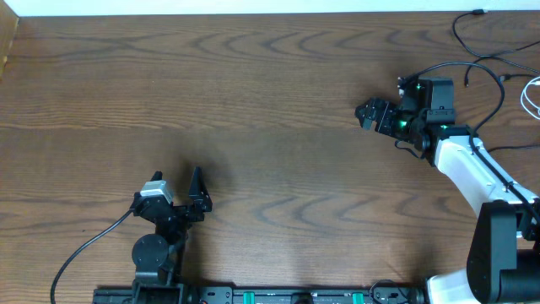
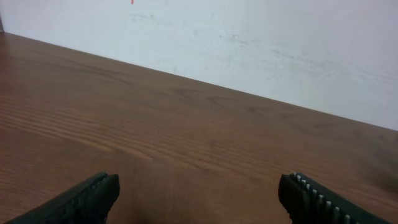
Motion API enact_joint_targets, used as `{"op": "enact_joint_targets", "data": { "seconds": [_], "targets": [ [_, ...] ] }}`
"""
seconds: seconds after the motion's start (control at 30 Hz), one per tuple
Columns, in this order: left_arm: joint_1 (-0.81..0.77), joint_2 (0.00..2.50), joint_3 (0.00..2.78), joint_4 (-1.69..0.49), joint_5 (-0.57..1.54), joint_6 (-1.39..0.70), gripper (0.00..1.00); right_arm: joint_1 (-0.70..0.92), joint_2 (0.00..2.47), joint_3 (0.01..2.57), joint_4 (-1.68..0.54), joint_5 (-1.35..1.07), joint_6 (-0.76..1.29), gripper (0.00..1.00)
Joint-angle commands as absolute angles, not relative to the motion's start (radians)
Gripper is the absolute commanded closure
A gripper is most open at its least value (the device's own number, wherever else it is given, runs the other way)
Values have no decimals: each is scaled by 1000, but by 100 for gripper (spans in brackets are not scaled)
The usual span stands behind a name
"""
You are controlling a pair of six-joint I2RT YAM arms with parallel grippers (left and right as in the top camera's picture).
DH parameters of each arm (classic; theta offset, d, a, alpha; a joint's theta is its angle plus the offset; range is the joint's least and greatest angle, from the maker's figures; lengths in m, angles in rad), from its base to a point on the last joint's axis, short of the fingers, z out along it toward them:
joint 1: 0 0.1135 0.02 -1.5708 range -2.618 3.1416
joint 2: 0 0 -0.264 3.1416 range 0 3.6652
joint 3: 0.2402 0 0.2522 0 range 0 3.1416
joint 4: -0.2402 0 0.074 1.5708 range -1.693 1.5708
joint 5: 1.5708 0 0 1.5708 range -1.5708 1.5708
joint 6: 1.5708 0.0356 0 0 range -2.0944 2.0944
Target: Untangle cables
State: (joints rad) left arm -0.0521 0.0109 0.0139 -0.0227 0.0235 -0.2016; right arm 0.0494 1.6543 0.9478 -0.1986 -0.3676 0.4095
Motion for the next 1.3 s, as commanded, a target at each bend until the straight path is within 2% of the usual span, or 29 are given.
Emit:
{"op": "enact_joint_targets", "data": {
  "seconds": [0.0,0.87,1.03,1.27],
  "targets": [
    [-46,4,4,-73,-8,-212,13,59,1661,950,-199,-369,414,1],
    [-46,5,4,-74,-8,-212,13,59,1661,950,-199,-365,408,1],
    [-46,5,4,-74,-8,-212,13,59,1665,950,-213,-278,380,1],
    [-46,5,4,-73,-8,-212,13,69,1665,950,-348,-105,376,1]
  ]
}}
